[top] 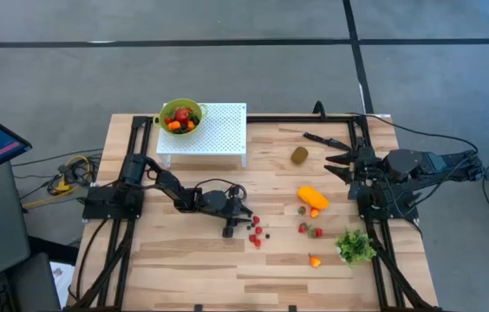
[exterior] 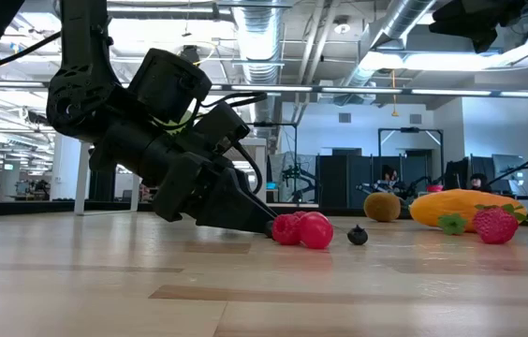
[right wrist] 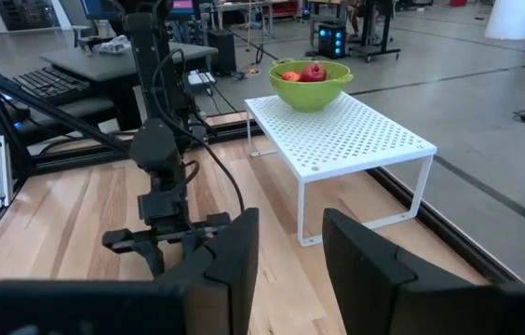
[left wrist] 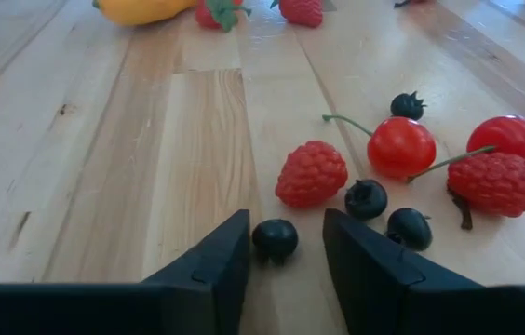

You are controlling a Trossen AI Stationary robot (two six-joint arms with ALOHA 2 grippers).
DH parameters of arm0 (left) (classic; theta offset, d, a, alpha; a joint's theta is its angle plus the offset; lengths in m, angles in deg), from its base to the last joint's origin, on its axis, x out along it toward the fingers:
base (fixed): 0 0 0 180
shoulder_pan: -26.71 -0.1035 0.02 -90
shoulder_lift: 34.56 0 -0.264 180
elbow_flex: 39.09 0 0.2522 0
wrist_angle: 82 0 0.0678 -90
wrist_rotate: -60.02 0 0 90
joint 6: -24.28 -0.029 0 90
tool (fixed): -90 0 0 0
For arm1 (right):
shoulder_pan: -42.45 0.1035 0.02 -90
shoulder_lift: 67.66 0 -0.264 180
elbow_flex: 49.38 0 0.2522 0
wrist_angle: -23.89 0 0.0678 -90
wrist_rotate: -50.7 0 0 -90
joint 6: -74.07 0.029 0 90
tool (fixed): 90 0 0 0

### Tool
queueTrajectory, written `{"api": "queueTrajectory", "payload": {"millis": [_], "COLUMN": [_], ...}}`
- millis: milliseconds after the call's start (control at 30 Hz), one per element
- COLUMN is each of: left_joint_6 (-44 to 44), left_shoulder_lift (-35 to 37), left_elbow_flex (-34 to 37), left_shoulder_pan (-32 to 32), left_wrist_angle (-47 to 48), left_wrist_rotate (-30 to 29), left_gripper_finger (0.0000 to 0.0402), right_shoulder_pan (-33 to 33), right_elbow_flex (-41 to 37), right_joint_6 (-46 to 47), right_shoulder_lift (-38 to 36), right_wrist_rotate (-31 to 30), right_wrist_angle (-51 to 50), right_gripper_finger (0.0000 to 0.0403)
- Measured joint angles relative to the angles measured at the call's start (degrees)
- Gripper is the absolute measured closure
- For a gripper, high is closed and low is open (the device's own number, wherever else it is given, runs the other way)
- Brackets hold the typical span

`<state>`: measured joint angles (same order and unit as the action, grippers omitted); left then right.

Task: Pick & Place Fruit
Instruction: Put the blueberry into the green strainer bowl on the shelf on the shelf

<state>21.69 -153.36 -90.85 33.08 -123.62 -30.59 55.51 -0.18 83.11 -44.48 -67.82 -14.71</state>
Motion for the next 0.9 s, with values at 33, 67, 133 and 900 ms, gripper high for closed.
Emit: {"api": "queueTrajectory", "payload": {"millis": [33,67,133,900], "left_joint_6": [0.0,-0.04,-0.49,-1.54], "left_shoulder_lift": [0.0,0.0,0.0,1.28], "left_elbow_flex": [0.0,0.0,0.02,0.25], "left_shoulder_pan": [0.01,0.02,0.02,0.0], "left_wrist_angle": [0.04,0.07,0.1,1.46], "left_wrist_rotate": [0.05,0.05,0.14,-0.31], "left_gripper_finger": [0.0278,0.0288,0.0308,0.0354], "right_shoulder_pan": [0.0,0.0,0.0,0.0], "right_elbow_flex": [0.0,0.0,0.0,0.02], "right_joint_6": [0.0,0.0,0.0,0.0], "right_shoulder_lift": [0.0,0.0,0.0,0.0], "right_wrist_rotate": [0.0,0.0,0.0,0.0], "right_wrist_angle": [0.0,0.0,0.0,0.0], "right_gripper_finger": [0.0287,0.0287,0.0287,0.0287]}}
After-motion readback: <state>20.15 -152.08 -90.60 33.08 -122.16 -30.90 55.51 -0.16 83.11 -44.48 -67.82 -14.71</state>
